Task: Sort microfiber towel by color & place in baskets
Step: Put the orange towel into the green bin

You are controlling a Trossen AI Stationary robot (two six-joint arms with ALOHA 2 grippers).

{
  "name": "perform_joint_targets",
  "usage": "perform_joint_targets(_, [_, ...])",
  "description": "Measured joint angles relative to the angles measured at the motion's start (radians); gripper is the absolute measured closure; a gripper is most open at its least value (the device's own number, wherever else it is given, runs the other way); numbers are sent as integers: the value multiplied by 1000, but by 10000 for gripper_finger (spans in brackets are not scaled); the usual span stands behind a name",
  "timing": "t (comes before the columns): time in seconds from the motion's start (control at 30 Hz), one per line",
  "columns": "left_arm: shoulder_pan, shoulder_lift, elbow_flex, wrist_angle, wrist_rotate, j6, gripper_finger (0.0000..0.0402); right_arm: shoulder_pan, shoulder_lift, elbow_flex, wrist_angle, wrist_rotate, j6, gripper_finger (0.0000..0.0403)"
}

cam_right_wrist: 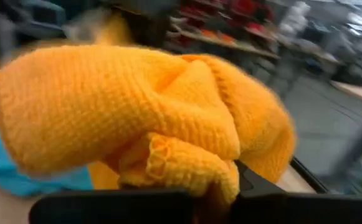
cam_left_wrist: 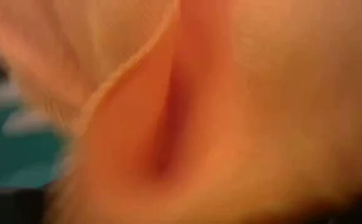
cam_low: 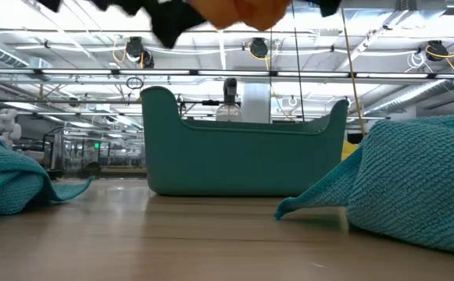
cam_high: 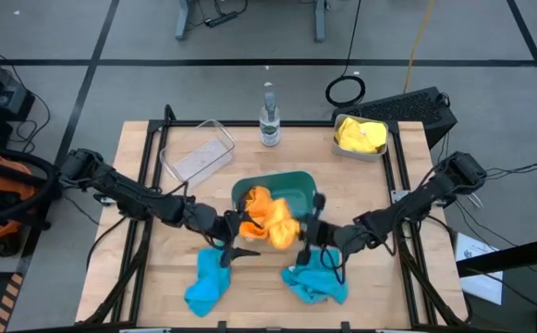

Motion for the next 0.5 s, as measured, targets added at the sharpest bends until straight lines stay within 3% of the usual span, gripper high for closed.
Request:
perform_joint_targets(0.1, [2, -56, 0, -155, -158, -12, 70, -1, -36, -1, -145, 59, 78, 390])
perform_joint_targets(0.23, [-4, -93, 0, -338, -321, -65, 68, -29, -71, 0, -284, 59, 197, 387])
perform_joint_targets(0.37, [-12, -123, 1, -405, -384, -94, 68, -110, -62, -2, -411, 31, 345, 387])
perform_joint_targets(0.5, [-40, -137, 0, -427, -387, -115, 68, -215, -29, -1, -471, -139, 469, 386])
